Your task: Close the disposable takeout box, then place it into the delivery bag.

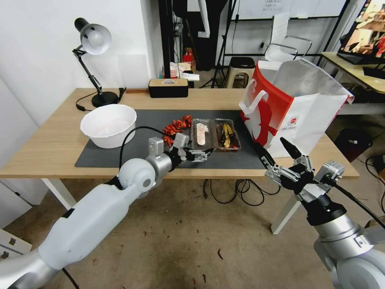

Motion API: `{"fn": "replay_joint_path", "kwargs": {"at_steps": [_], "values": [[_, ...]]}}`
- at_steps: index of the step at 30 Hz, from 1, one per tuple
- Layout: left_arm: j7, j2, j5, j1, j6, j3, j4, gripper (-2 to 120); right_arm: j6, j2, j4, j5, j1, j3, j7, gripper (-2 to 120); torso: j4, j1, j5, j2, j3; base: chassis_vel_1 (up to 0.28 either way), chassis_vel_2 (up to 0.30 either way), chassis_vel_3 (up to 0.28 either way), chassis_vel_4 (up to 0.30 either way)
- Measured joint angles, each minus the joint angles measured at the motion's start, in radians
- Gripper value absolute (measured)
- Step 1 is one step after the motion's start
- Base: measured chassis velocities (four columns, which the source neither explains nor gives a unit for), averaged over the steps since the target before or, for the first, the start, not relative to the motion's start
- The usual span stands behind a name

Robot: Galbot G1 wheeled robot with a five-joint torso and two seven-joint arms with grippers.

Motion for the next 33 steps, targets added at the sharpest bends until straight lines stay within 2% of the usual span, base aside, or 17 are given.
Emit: {"fn": "replay_joint_path", "kwargs": {"at_steps": [3,10,21,28,33], "values": [[0.008,-0.01,0.006,-0.019,-0.001,0.008,0.074,100,-0.001,0.007,-0.006,0.0,0.005,-0.012,0.0,100,0.0001,0.0,-0.0001,0.0,0.0,0.0,0.0,0.0,0.0],[0.011,-0.017,-0.026,-0.023,0.006,0.005,0.117,100,-0.002,0.006,-0.021,0.001,0.021,-0.021,0.004,100,0.0002,0.0,-0.0001,0.0,0.0,0.0,0.0,0.0,0.0],[0.016,-0.026,-0.052,-0.028,0.016,0.005,0.12,100,-0.002,0.01,-0.033,0.003,0.03,-0.024,0.016,100,0.0,0.0,0.0,0.0,0.0,0.0,0.0,0.0,0.0],[0.051,-0.031,-0.051,-0.026,0.026,0.016,0.088,100,-0.003,0.006,-0.044,0.009,0.037,-0.019,0.026,100,0.0002,0.0,0.0001,0.0,0.0,0.0,0.0,0.0,0.0],[0.069,-0.056,-0.048,-0.047,0.011,0.033,0.094,100,-0.004,-0.001,-0.043,0.023,0.035,0.004,0.028,100,0.0001,0.0,0.0001,0.0,0.0,0.0,0.0,0.0,0.0]]}}
